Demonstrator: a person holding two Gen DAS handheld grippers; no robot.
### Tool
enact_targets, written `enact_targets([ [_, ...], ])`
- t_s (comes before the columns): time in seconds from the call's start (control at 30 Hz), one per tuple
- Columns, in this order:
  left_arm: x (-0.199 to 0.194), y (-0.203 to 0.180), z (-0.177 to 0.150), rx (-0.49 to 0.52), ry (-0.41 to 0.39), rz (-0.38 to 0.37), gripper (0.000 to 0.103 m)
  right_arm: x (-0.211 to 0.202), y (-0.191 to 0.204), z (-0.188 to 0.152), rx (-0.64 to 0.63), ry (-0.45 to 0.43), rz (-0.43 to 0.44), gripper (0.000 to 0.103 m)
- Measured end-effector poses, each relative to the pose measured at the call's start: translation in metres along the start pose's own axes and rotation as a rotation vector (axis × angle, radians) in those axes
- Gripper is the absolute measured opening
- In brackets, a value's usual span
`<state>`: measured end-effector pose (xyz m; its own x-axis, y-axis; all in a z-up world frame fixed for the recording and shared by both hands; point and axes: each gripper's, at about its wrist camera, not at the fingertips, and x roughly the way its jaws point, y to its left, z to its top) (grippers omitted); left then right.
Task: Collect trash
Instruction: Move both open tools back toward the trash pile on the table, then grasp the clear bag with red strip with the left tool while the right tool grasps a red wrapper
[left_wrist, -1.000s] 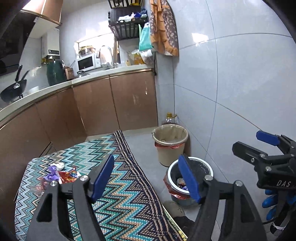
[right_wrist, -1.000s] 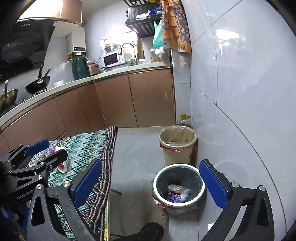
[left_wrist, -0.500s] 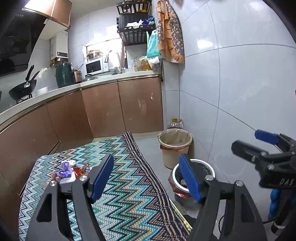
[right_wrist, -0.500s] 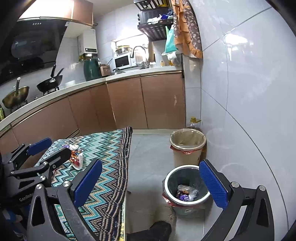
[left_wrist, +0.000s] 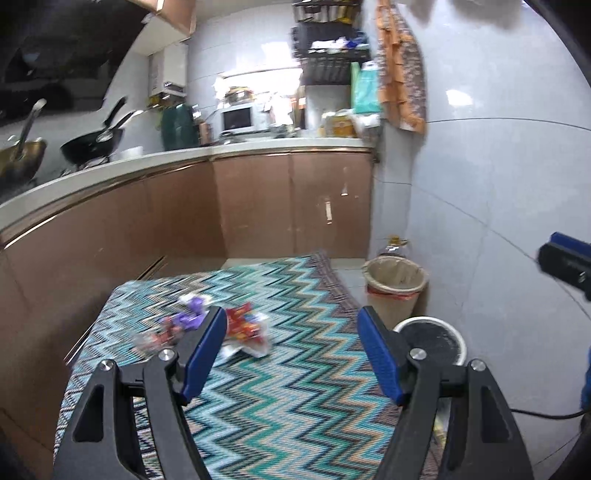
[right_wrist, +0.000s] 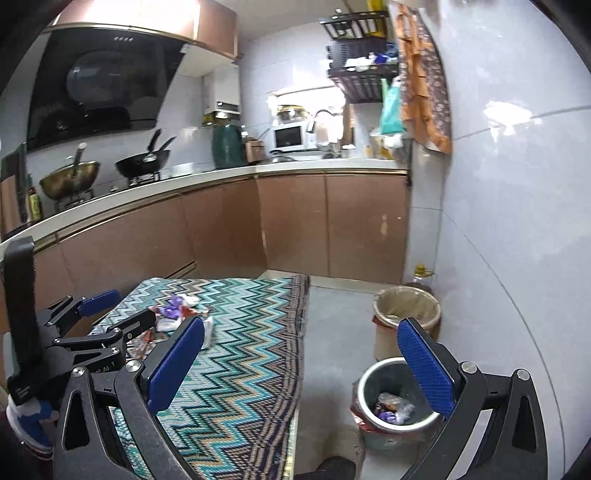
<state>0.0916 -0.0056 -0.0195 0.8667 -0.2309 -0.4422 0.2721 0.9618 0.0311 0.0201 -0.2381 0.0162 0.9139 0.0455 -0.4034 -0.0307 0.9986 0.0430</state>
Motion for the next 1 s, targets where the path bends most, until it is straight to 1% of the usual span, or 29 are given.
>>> enact_targets([
  [0.17, 0.012, 0.067, -0.013, -0.049, 0.019, 0.095, 0.072, 0.021, 0.026, 0.007, -0.03, 0.042, 0.066, 0.096],
  [0.3, 0.023, 0.123, -0.024, -0.1, 0.043, 0.166, 0.072, 0.045, 0.049, 0.014, -0.051, 0.095, 0.134, 0.086],
  [0.4, 0.037, 0.156, -0.035, -0.133, 0.074, 0.196, 0.071, 0.068, 0.069, 0.018, -0.073, 0.138, 0.186, 0.079],
  [0.43, 0.04, 0.163, -0.039, -0.139, 0.084, 0.195, 0.071, 0.078, 0.076, 0.018, -0.078, 0.157, 0.208, 0.077],
  [0.5, 0.052, 0.175, -0.049, -0.152, 0.115, 0.177, 0.071, 0.095, 0.087, 0.017, -0.088, 0.189, 0.237, 0.074],
  [0.67, 0.092, 0.181, -0.074, -0.145, 0.211, 0.105, 0.071, 0.14, 0.116, 0.007, -0.133, 0.27, 0.263, 0.071],
  [0.73, 0.105, 0.183, -0.081, -0.152, 0.235, 0.093, 0.066, 0.157, 0.125, 0.002, -0.148, 0.3, 0.268, 0.071],
  [0.8, 0.12, 0.186, -0.087, -0.174, 0.258, 0.071, 0.057, 0.175, 0.132, -0.004, -0.159, 0.334, 0.275, 0.071],
  [0.87, 0.135, 0.192, -0.091, -0.208, 0.281, 0.046, 0.055, 0.19, 0.137, -0.009, -0.17, 0.362, 0.274, 0.071],
  [1.0, 0.159, 0.198, -0.101, -0.245, 0.329, 0.022, 0.055, 0.217, 0.14, -0.016, -0.181, 0.407, 0.281, 0.07],
])
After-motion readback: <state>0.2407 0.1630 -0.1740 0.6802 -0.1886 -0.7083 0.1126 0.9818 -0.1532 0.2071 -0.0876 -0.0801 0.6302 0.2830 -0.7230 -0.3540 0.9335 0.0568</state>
